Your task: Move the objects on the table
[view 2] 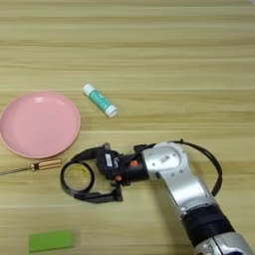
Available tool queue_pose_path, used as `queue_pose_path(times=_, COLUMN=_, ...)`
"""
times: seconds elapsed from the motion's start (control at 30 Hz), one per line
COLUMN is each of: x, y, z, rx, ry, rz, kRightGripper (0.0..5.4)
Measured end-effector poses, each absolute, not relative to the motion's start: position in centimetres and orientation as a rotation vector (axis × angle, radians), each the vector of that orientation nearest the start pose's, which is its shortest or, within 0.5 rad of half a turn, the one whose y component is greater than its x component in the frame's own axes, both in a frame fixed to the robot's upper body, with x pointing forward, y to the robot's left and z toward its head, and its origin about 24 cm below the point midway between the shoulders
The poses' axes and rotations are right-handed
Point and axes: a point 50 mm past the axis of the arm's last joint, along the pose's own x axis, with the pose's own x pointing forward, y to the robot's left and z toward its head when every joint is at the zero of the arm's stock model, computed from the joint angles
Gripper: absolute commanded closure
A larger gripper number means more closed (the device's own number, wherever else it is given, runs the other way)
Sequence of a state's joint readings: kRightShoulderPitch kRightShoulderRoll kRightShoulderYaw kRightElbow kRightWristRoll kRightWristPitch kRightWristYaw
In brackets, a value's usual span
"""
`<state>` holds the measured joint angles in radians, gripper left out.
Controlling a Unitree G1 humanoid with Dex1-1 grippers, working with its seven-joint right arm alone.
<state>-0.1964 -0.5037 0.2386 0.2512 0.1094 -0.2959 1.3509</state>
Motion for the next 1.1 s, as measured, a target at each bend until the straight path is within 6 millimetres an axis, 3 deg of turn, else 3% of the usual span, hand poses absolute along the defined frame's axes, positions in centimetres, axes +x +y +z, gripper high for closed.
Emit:
queue_pose_path(times=0.47, x=26.9, y=-15.9, z=6.4, rx=-0.435, ry=-0.057, rz=1.318, kRightGripper=1.36)
queue_pose_path(times=1.1, x=29.7, y=-17.1, z=5.9, rx=-0.527, ry=-0.01, rz=1.048, kRightGripper=1.37)
